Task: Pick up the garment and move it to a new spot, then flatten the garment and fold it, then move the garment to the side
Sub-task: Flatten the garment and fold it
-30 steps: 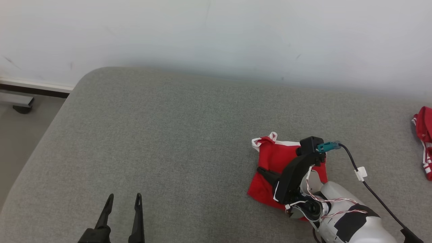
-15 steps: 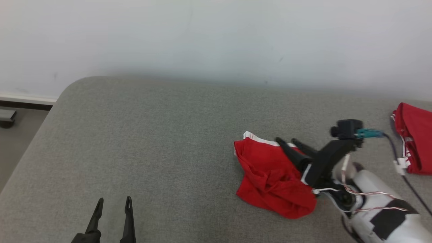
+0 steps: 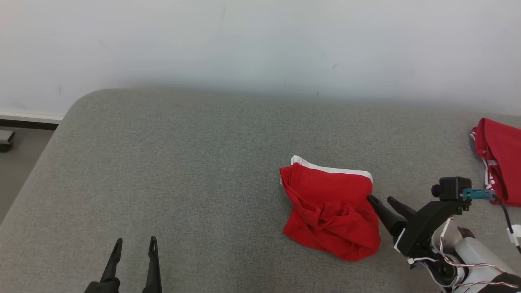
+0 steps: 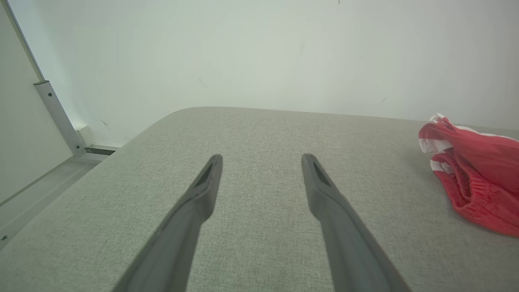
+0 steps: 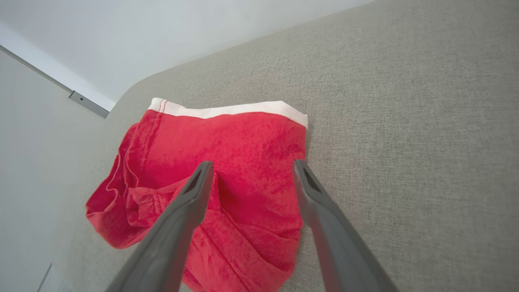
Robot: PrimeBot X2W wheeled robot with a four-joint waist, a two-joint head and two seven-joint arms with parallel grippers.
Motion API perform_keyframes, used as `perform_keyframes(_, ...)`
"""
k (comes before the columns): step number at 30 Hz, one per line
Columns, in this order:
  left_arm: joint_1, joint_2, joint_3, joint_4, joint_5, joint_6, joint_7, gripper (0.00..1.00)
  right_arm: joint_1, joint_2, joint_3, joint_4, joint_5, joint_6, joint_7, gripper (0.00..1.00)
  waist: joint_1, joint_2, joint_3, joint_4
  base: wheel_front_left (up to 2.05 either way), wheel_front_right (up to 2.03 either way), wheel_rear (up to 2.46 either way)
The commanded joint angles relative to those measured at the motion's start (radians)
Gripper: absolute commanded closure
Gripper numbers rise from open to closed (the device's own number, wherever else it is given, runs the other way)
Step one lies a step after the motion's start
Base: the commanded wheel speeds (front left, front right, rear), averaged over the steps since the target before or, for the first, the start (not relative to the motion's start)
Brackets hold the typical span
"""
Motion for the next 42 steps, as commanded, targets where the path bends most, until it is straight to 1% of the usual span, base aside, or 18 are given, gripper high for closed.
perform_keyframes(1, -0.004, -0.001, 0.0, -0.002, 0.007, -0.007, -0.003, 0.0, 0.012, 0.012, 0.003, -0.012, -0.01, 0.0, 0.002, 0.0, 0.0, -0.0001, 0.004, 0.004, 0.0, 0.0, 0.0)
perform_keyframes(9, -0.009, -0.001, 0.001, 0.002, 0.01, -0.006, -0.003, 0.0, 0.03, 0.033, 0.054, -0.135, -0.06, 0.0, 0.04, 0.0, 0.0, -0.0001, 0.008, 0.024, 0.0, 0.0, 0.0)
perform_keyframes(12, -0.004, -0.002, 0.0, 0.0, 0.01, -0.004, -0.003, 0.0, 0.034, 0.016, 0.078, -0.178, -0.1, 0.0, 0.058, 0.0, 0.0, -0.0001, 0.008, 0.032, 0.0, 0.0, 0.0)
perform_keyframes(16, -0.001, -0.002, 0.003, 0.0, 0.005, -0.002, -0.003, 0.0, 0.038, 0.014, 0.089, -0.198, -0.13, 0.0, 0.072, 0.0, 0.0, -0.0001, 0.01, 0.037, 0.0, 0.0, 0.0)
perform_keyframes(19, -0.01, -0.003, 0.004, 0.006, 0.001, -0.007, -0.003, 0.0, 0.023, 0.012, 0.101, -0.2, -0.177, 0.0, 0.077, 0.0, 0.0, -0.0001, 0.013, 0.044, 0.0, 0.0, 0.0)
perform_keyframes(20, -0.012, -0.003, 0.001, 0.007, 0.001, -0.007, -0.003, 0.0, 0.014, 0.017, 0.109, -0.191, -0.206, 0.0, 0.082, 0.09, 0.0, -0.0001, 0.015, 0.049, 0.0, 0.0, 0.0)
perform_keyframes(21, -0.012, -0.003, -0.001, 0.005, 0.0, -0.005, -0.003, 0.0, 0.01, 0.018, 0.115, -0.186, -0.221, 0.0, 0.086, 0.35, 0.0, -0.0001, 0.016, 0.051, 0.0, 0.0, 0.0)
perform_keyframes(22, -0.013, -0.004, -0.004, 0.004, 0.001, -0.004, -0.003, 0.0, 0.005, 0.018, 0.118, -0.179, -0.237, 0.0, 0.086, 0.47, 0.0, -0.0001, 0.018, 0.054, 0.0, 0.0, 0.0)
perform_keyframes(23, -0.015, -0.004, -0.006, 0.004, 0.001, -0.002, -0.003, 0.0, 0.001, 0.022, 0.12, -0.172, -0.245, 0.0, 0.084, 0.53, 0.0, -0.0001, 0.019, 0.058, 0.0, 0.0, 0.0)
perform_keyframes(24, -0.016, -0.004, -0.007, 0.003, 0.0, 0.0, -0.003, 0.0, -0.003, 0.027, 0.117, -0.164, -0.251, 0.0, 0.081, 0.56, 0.0, -0.0001, 0.02, 0.061, 0.0, 0.0, 0.0)
perform_keyframes(25, -0.016, -0.003, -0.007, 0.002, -0.002, 0.001, -0.003, 0.0, -0.01, 0.029, 0.114, -0.155, -0.264, 0.0, 0.078, 0.68, 0.0, -0.0001, 0.021, 0.064, 0.0, 0.0, 0.0)
perform_keyframes(26, -0.016, -0.004, -0.008, 0.001, -0.003, 0.0, -0.003, 0.0, -0.016, 0.03, 0.114, -0.148, -0.275, 0.0, 0.074, 0.93, 0.0, -0.0001, 0.022, 0.066, 0.0, 0.0, 0.0)
perform_keyframes(27, -0.015, -0.004, -0.007, 0.002, -0.005, -0.002, -0.003, 0.0, -0.018, 0.031, 0.117, -0.141, -0.286, 0.0, 0.072, 1.0, 0.0, -0.0001, 0.022, 0.068, 0.0, 0.0, 0.0)
perform_keyframes(29, -0.015, -0.004, -0.006, 0.005, -0.006, -0.003, -0.003, 0.0, -0.02, 0.035, 0.121, -0.13, -0.292, 0.0, 0.072, 1.0, 0.0, -0.0001, 0.023, 0.072, 0.0, 0.0, 0.0)
perform_keyframes(33, -0.008, -0.004, -0.005, 0.006, -0.008, 0.003, -0.003, 0.0, -0.007, 0.05, 0.118, -0.142, -0.264, 0.0, 0.068, 1.0, 0.0, -0.0001, 0.02, 0.077, 0.0, 0.0, 0.0)
perform_keyframes(39, 0.006, -0.004, -0.003, 0.005, -0.009, 0.01, -0.003, 0.0, 0.064, 0.074, 0.091, -0.229, -0.181, 0.0, 0.071, 1.0, 0.0, -0.0001, 0.005, 0.077, 0.0, 0.0, 0.0)
perform_keyframes(42, 0.01, -0.005, 0.002, 0.001, -0.012, 0.009, -0.003, 0.0, 0.112, 0.078, 0.086, -0.277, -0.171, 0.0, 0.084, 1.0, 0.0, -0.0001, 0.002, 0.07, 0.0, 0.0, 0.0)
